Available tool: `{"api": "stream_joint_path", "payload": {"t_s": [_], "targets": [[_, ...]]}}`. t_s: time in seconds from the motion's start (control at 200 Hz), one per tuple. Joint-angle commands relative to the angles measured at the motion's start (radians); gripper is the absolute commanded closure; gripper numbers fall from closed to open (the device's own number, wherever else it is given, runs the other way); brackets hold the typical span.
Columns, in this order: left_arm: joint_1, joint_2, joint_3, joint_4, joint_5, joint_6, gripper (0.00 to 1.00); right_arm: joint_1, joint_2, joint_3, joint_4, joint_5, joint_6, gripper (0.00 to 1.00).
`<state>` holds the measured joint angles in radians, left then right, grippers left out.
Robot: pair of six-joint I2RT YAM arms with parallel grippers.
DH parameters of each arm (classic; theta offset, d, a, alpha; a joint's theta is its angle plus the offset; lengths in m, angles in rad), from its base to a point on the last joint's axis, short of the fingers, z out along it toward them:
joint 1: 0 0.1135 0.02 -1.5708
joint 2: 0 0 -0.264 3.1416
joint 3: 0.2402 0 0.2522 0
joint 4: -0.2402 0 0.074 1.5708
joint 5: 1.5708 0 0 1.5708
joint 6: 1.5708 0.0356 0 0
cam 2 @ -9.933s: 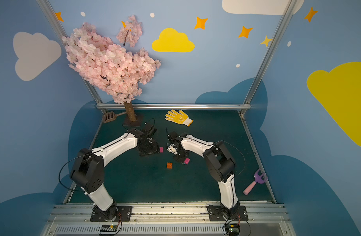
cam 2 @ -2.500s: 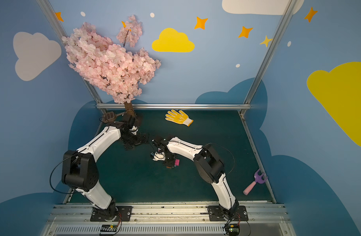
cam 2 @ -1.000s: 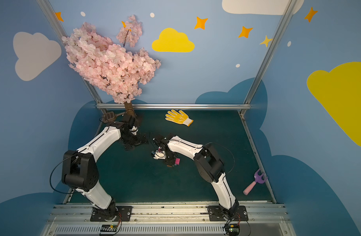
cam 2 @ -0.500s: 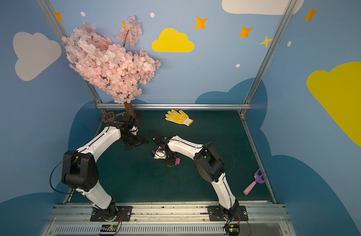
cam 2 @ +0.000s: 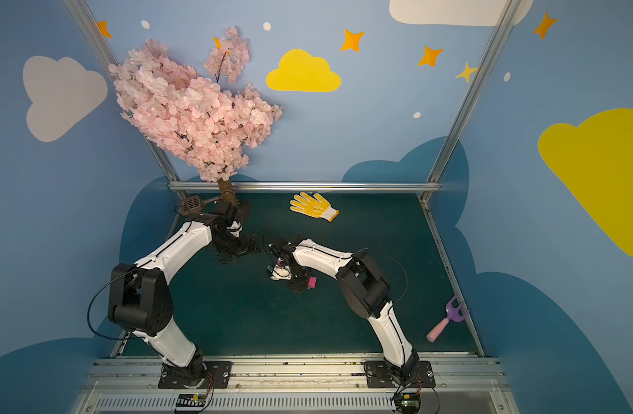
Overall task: Assemble the letter y with lego
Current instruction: Pick up the lego brick from the center of the board.
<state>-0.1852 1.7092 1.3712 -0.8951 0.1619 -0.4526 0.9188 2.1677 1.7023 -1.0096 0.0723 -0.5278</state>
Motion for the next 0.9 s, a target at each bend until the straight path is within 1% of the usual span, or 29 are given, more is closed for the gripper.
{"api": "stream_joint_path", "payload": {"t_s": [0.0,0.581,0.896], "targets": [[0.006,-0.011,-0.012,-0.005,0.006,0.002,0.0,-0.001,0.012,0.031,-0.004,-0.006,0.007,0.6],[0.006,-0.011,-0.012,-0.007,-0.002,0.002,0.0,0.001,0.04,0.054,-0.008,-0.025,0.017,0.6],[0.006,-0.012,-0.011,-0.008,-0.004,0.0,0.0,0.002,0.04,0.058,0.005,-0.055,0.031,0.6]]}}
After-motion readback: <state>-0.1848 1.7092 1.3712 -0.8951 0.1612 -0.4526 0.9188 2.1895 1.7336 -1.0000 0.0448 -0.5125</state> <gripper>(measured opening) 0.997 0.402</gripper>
